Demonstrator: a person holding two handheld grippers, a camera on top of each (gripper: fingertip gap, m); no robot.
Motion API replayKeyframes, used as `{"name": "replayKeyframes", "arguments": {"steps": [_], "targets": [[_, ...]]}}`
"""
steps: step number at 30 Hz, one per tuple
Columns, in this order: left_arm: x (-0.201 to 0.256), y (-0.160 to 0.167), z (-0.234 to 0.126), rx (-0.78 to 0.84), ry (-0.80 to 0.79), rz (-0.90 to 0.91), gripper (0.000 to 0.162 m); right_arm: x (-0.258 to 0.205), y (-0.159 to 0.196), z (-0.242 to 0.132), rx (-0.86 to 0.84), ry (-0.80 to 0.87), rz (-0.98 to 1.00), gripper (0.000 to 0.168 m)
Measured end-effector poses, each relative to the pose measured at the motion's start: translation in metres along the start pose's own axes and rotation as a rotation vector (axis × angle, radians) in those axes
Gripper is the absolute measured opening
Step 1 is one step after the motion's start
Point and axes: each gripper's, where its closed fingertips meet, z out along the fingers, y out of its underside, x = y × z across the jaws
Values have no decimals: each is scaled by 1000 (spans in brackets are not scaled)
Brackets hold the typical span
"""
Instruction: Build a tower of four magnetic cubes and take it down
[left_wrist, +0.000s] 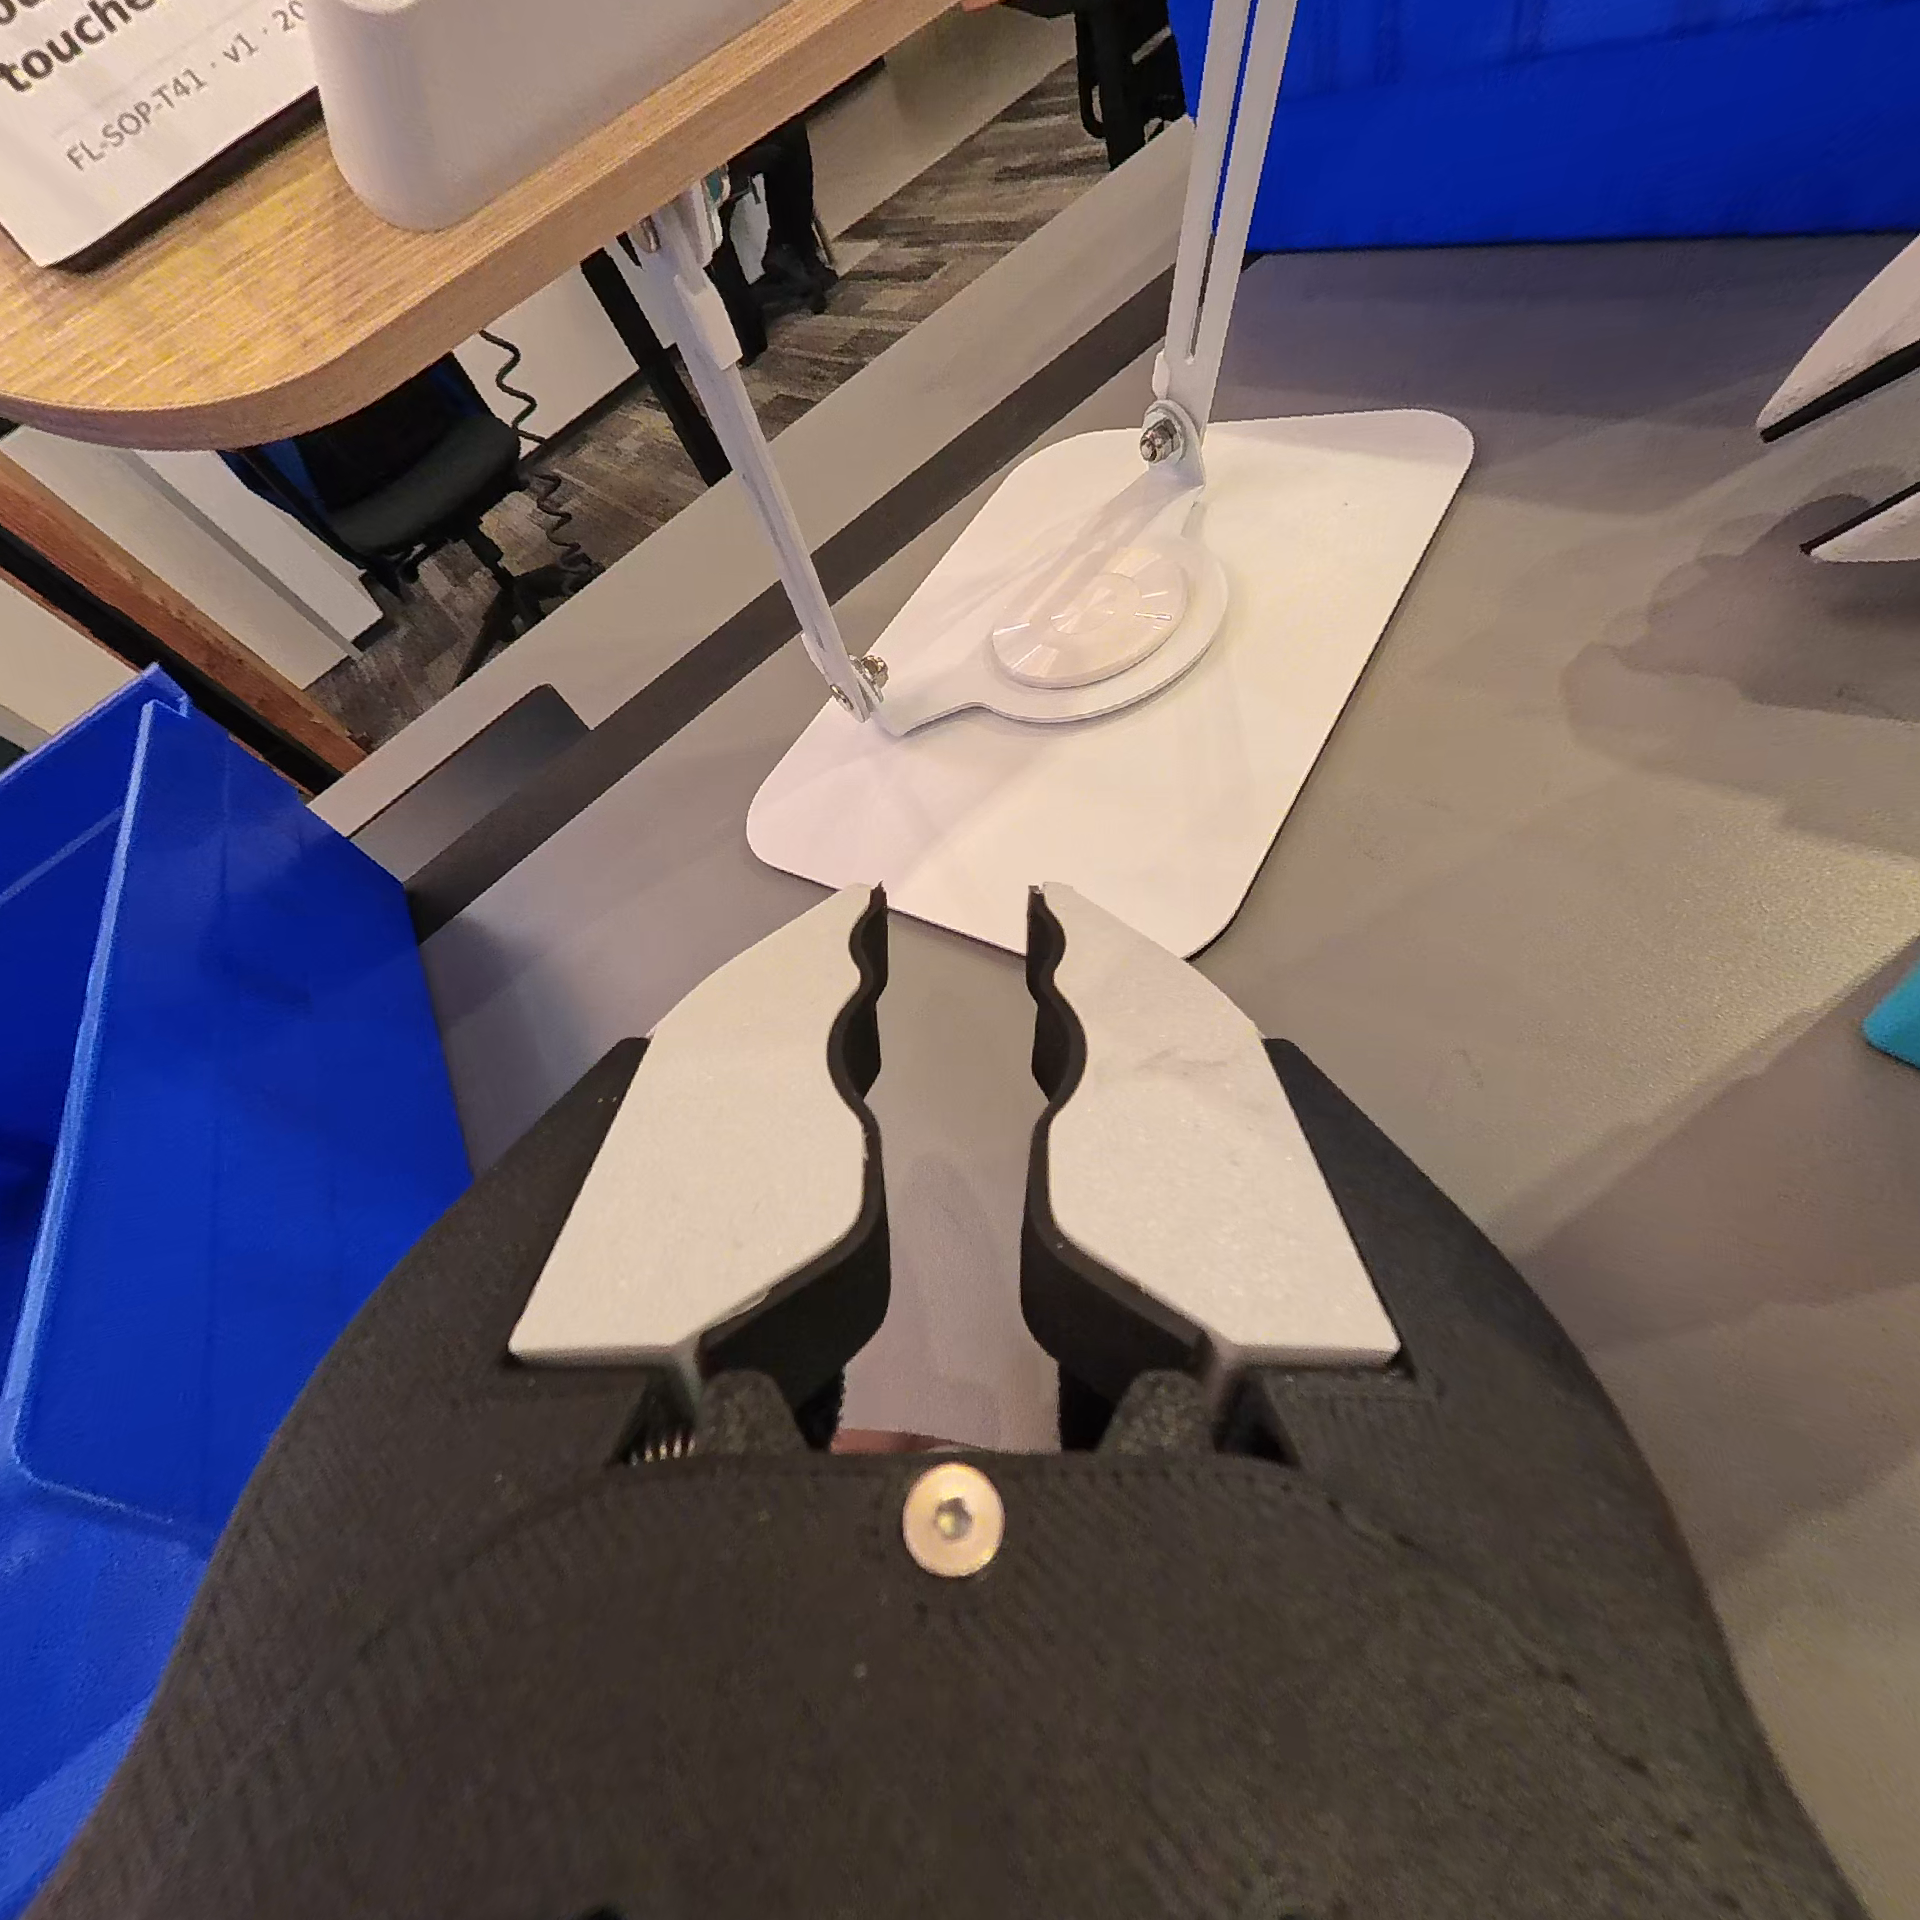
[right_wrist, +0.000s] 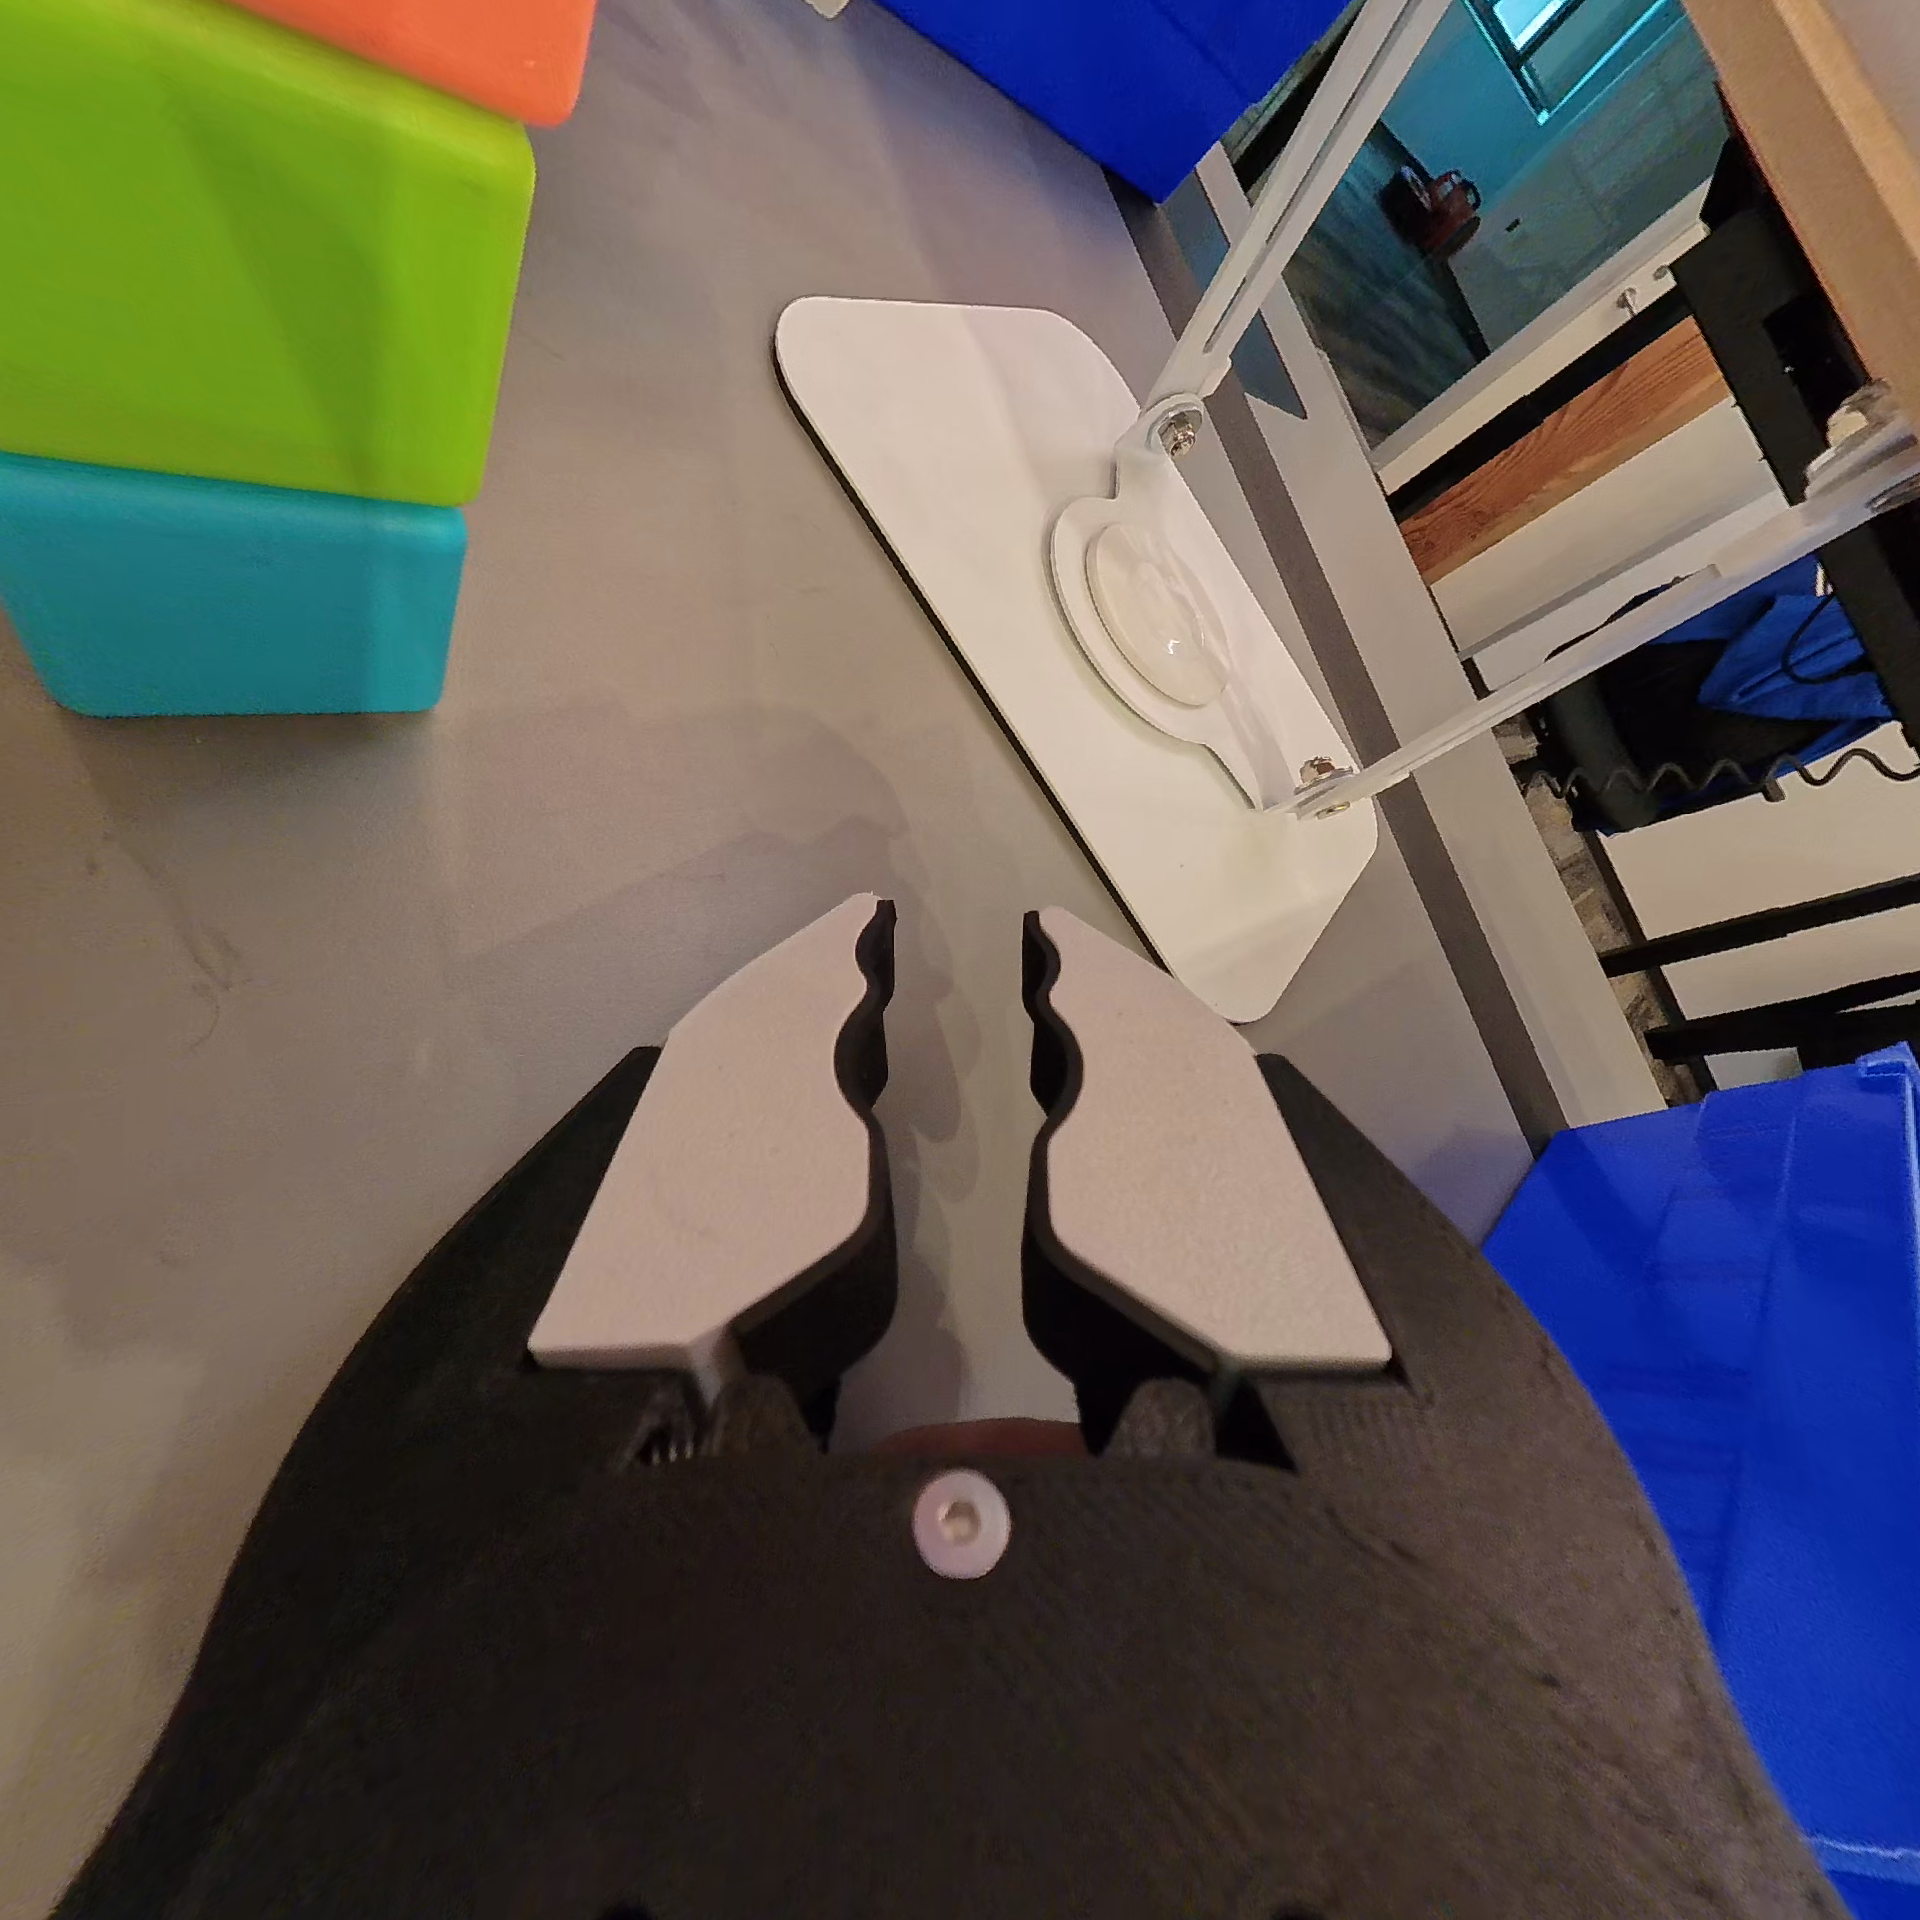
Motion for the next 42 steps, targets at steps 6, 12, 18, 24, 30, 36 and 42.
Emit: {"name": "replayKeyframes", "arguments": {"steps": [6,12,18,24,30,36,42], "targets": [[0,-2,-1,13,7,-8,27,0,0,0,0,1,1,24],[-3,-4,-3,27,-3,-16,33,1,0,0,1,5,5,26],[-4,-16,-13,95,4,-28,35,4,0,0,5,12,25,33],[5,-27,-28,166,72,-70,50,4,0,-1,6,16,27,37],[41,-48,-50,295,301,-135,70,5,-1,-1,7,20,31,40],[82,-60,-67,336,536,-135,87,6,0,-1,3,24,33,40],[111,-68,-67,346,631,-136,94,6,0,0,2,22,31,39]]}}
